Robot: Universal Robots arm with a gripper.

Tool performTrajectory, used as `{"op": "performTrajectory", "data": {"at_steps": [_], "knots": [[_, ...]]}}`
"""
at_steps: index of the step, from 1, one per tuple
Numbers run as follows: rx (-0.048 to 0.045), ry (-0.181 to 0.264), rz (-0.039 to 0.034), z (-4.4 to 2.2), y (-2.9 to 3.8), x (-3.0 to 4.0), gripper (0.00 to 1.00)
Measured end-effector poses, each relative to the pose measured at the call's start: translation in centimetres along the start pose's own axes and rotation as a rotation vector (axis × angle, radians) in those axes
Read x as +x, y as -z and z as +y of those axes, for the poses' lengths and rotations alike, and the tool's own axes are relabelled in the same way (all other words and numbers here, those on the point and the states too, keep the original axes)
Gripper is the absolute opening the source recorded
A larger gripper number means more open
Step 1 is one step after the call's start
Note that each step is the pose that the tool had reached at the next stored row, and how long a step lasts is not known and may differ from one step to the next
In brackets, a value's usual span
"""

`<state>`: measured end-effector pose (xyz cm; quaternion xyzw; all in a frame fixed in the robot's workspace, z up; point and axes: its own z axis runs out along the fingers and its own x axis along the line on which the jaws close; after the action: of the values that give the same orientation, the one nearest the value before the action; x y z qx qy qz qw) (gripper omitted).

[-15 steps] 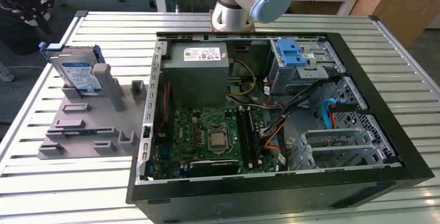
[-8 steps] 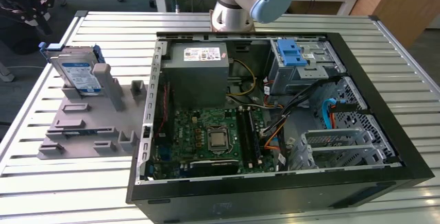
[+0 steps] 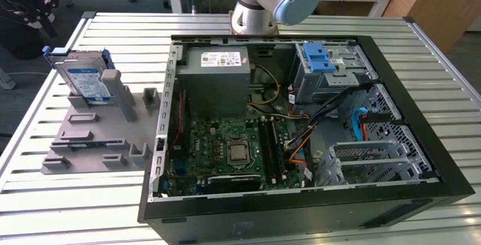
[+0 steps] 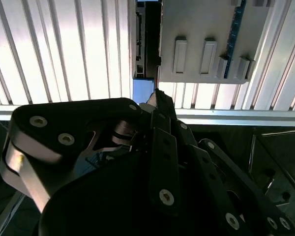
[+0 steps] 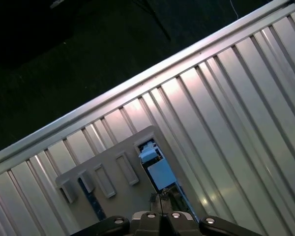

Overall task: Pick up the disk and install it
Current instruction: 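Pick up the disk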

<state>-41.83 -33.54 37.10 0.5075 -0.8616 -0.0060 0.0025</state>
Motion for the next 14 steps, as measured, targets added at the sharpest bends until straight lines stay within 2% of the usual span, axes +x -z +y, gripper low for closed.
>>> {"op": "performTrajectory", "data": {"at_steps": [8,14], "knots": [[-0.0002,0.101,0.0013,0.00,-0.01,0.00,0.11],[-0.0002,0.112,0.0015,0.00,-0.01,0.00,0.11]]}}
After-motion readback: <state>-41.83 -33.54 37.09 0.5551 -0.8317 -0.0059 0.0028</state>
